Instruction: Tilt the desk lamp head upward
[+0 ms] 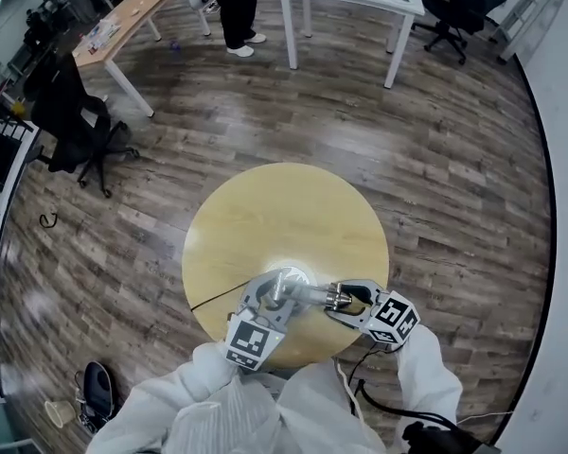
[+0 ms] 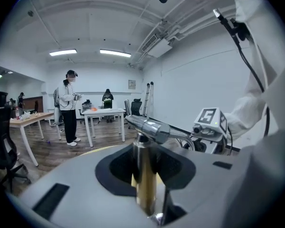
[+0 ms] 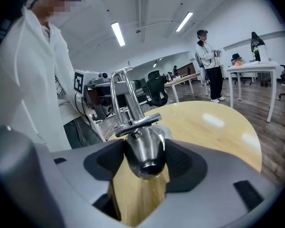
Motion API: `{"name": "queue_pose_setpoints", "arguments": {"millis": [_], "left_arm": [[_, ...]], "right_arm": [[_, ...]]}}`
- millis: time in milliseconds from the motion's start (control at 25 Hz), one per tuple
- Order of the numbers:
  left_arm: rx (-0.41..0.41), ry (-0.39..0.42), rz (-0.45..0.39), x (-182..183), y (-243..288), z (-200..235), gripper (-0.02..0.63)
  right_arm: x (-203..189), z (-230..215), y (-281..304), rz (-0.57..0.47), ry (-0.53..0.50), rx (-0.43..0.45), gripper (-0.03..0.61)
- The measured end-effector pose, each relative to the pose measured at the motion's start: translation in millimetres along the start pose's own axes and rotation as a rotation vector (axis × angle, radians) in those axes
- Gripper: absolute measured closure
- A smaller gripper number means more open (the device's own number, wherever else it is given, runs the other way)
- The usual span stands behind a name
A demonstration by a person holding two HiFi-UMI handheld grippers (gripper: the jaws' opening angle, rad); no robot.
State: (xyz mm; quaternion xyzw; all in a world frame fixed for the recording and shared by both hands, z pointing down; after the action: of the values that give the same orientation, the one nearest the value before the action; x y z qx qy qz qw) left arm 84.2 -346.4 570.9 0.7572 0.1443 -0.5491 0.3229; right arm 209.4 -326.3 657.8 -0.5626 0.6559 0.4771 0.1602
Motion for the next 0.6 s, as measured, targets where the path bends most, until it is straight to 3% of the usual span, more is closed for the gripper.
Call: {"name": "queue_pose_setpoints", "arguments": {"millis": [600], "left_arm": [[-0.027, -0.003, 0.013, -1, 4, 0, 0.520]], "right_arm": [[17, 17, -45, 0.087, -0.063, -0.143, 0.301]]}}
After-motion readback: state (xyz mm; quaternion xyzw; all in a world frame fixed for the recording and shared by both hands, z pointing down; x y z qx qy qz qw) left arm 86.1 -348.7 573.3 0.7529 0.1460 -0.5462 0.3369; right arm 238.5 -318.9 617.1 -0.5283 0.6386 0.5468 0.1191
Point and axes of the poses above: the fingertips, and each gripper's own axes: y forward along the fingers, z to its left, x out of its top, the point moved 4 cm from there along -y, backward along the fingers, and after that the axes turned 11 degrees about y, right-handed, at the moved point
